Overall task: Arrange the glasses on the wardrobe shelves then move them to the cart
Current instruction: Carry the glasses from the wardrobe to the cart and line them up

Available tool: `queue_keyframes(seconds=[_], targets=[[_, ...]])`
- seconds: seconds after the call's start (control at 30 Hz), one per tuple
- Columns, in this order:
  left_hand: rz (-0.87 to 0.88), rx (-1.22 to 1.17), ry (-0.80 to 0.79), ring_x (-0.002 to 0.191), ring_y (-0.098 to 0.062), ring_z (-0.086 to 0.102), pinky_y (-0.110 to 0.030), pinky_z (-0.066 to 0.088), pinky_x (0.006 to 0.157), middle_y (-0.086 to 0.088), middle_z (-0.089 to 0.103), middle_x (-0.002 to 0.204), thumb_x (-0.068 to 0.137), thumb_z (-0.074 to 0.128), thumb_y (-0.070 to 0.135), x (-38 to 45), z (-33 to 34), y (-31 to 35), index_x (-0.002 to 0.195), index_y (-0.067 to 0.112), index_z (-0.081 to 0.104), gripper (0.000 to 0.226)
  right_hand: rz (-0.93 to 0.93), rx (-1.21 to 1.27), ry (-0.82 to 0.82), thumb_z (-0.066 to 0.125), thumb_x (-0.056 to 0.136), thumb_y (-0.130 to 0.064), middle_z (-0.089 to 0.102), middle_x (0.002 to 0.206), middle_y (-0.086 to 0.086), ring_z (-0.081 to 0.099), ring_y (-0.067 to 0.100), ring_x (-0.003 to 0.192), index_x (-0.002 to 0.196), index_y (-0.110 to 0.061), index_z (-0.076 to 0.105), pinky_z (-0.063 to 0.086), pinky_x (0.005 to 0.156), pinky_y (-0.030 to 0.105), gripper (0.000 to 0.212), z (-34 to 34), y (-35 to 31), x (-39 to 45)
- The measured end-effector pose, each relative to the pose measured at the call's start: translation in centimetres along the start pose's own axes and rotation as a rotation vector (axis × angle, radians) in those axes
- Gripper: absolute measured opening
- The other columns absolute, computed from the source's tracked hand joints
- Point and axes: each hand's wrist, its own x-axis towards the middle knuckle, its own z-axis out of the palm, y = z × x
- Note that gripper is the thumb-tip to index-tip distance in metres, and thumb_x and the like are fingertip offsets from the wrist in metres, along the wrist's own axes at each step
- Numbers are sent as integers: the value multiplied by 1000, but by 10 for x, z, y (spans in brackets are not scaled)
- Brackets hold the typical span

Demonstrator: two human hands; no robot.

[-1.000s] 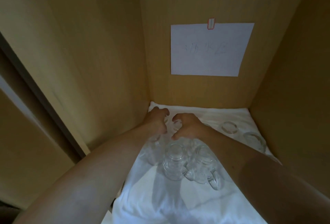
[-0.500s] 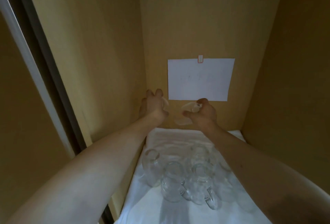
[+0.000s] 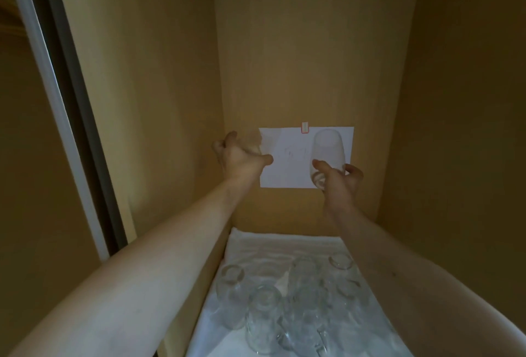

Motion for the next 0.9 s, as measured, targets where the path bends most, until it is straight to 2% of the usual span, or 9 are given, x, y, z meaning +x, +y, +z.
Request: queue_keyframes(seconds=[0.07,0.17,0.33,0.47,0.57,0.67,0.77,0.83,0.9], targets=[[-36,-187,-18,106,-14,55,-32,49,99,1,51,116,67,89,6,-5,4,1,142,13,44,88,16,50,-17,92,65,-19,53,108,-8,61,18,102,128,-25,37,56,87,34,84,-4,-2,-2],[-164,-473,-86,90,-14,62,-31,53,94,3,58,107,69,89,9,-13,10,-2,136,18,45,81,-10,100,-37,92,65,-14,55,117,-8,61,17,107,132,-29,37,56,90,35,88,-12,1,-2],[-217,-475,-93,86,-17,69,-24,57,65,2,57,117,63,91,8,-25,22,-10,125,22,45,78,-5,58,-92,90,63,-7,56,125,-13,63,18,110,139,-35,42,60,85,35,94,-31,6,1],[-392,-419,-220,91,-27,69,-49,64,71,-4,50,115,57,91,-3,-36,29,-14,133,25,35,99,128,86,-137,86,65,4,58,123,3,68,31,108,142,-30,41,62,83,40,96,-40,4,0],[-531,-575,-292,95,-34,72,-43,63,64,-13,57,123,56,89,-3,-51,33,-23,129,25,43,90,215,158,-211,89,66,-4,61,116,5,69,27,101,131,-20,49,61,73,36,78,-53,4,-5],[-605,-702,-357,91,-34,73,-29,53,49,-23,63,125,49,101,17,-64,29,-25,134,16,48,100,363,175,-362,87,72,-37,64,90,7,64,23,80,100,-11,66,53,69,35,43,-62,3,-11],[-626,-711,-367,100,-36,66,-41,61,66,-15,62,109,35,104,44,-74,22,-22,135,12,51,117,425,194,-343,85,70,-50,64,85,2,64,20,75,99,-20,71,52,79,38,44,-65,4,-18],[-577,-586,-416,87,-40,67,-46,61,69,-20,61,91,38,96,65,-78,18,-20,119,0,64,108,434,196,-354,84,74,-45,63,87,4,63,21,72,101,-19,69,53,77,40,40,-66,4,-26],[-536,-508,-486,93,-43,69,-51,61,76,-22,61,94,44,90,74,-82,14,-18,84,5,76,81,421,185,-397,80,82,-37,61,85,7,60,23,67,98,-17,66,52,69,39,29,-69,3,-35]])
